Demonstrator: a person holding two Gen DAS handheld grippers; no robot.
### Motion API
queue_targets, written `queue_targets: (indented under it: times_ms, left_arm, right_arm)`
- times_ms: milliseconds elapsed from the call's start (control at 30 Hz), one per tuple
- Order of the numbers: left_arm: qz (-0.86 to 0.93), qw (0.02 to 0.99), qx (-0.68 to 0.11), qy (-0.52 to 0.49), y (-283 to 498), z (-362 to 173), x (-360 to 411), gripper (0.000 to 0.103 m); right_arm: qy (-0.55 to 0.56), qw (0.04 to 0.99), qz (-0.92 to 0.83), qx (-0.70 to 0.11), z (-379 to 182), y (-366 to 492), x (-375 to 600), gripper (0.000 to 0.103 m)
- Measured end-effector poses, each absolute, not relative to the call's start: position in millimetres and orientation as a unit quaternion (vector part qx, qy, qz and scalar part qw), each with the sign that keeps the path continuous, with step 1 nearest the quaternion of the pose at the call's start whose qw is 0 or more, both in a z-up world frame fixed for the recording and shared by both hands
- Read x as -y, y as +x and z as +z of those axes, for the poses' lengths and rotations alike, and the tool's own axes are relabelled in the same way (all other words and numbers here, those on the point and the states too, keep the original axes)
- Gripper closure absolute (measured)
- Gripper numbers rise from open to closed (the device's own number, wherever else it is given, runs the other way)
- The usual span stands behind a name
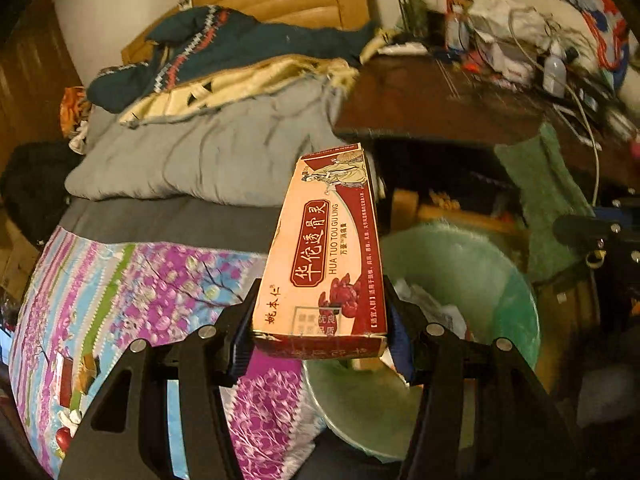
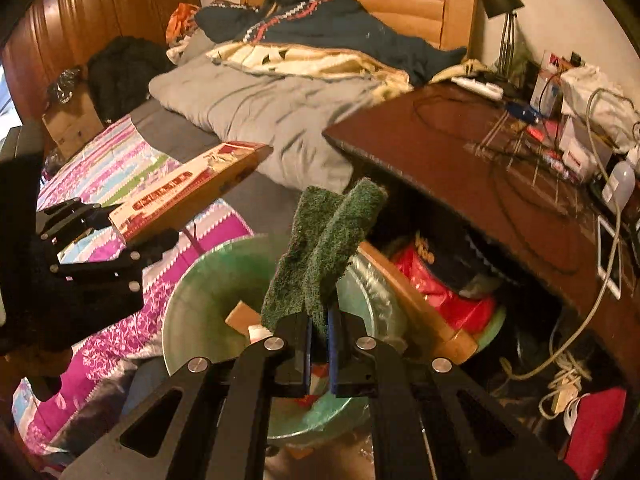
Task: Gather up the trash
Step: 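Carry the medicine box and green pad over the green bin and open both tools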
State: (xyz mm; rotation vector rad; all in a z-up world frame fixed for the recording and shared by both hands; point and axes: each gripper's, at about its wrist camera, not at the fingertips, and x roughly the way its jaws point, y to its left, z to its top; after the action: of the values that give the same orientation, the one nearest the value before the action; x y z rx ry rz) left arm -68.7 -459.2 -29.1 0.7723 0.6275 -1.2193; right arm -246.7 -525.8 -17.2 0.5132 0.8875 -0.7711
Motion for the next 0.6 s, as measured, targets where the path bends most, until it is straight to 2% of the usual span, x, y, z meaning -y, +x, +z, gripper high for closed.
queue_targets:
  times_ms: [267,500,533,567,600]
  left_arm:
    - [-0.551,0.677,-0.325,0.364,-69.8,-59.0,453.8,0.05]
    - [-0.56,0.662,-0.324,0.378,-77.0,-64.7,447.0,0.049]
    - [-0.564,0.656,-0.327,0.38,-77.6,-67.0,446.3,0.038]
    - [-0.561,0.656,-0.328,0.384,-78.0,-68.2,446.1,0.028]
    - [-0.559,0.661,-0.322,0.384,-78.4,-67.8,444.7,0.021]
  right_arm:
    - [0.252,0.789,-0.348,-0.439,-43.2,-237.7,517.2,0.096]
    - [0.254,0.788,-0.337,-0.448,-50.0,-232.0,516.1,0.095]
    - [0.256,0.787,-0.336,-0.451,-51.3,-231.5,516.1,0.087]
    - [0.256,0.784,-0.341,-0.451,-51.6,-232.4,516.6,0.072]
    - [0.255,0.783,-0.346,-0.449,-51.7,-233.6,517.5,0.068]
